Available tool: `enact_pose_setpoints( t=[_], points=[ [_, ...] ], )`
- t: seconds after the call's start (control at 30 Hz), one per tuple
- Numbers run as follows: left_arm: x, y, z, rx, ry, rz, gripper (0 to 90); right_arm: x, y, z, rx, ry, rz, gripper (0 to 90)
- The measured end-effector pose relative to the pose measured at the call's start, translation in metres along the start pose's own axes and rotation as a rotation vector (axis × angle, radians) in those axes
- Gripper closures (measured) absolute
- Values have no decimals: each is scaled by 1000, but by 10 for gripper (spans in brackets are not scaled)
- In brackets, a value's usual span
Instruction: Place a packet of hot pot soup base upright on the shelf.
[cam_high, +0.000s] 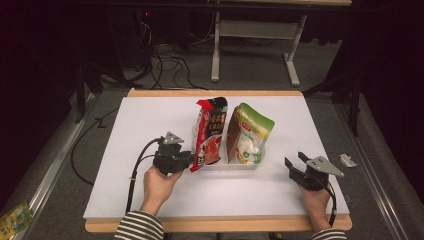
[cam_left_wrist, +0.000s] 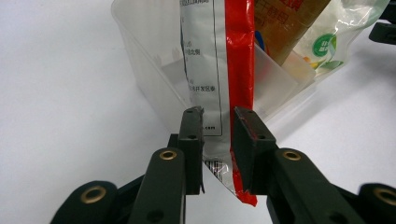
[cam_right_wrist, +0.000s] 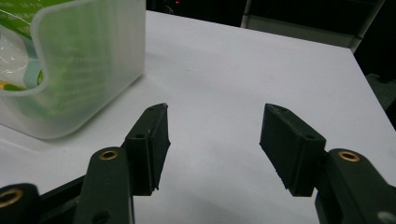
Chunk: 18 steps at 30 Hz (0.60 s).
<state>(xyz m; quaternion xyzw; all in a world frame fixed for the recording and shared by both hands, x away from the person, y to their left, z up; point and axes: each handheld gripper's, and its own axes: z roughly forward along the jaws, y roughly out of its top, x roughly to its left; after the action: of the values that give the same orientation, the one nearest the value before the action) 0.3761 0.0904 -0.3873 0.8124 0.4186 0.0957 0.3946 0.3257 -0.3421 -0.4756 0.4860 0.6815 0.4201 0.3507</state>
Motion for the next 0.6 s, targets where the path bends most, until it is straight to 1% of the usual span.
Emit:
enact_pose_setpoints(
  t=[0.13,0.27,0.5,0.6],
  points=[
    [-2,1,2,12,8,1,747,0,0,0,-1,0,-3,424],
    [-3,3,4,21,18,11,747,0,0,0,-1,0,-6,424],
    [-5,5,13,46,36,22,752,0,0,0,-1,2,-4,424],
    [-5,6,14,47,35,21,757,0,0,0,0,0,-2,424]
  ],
)
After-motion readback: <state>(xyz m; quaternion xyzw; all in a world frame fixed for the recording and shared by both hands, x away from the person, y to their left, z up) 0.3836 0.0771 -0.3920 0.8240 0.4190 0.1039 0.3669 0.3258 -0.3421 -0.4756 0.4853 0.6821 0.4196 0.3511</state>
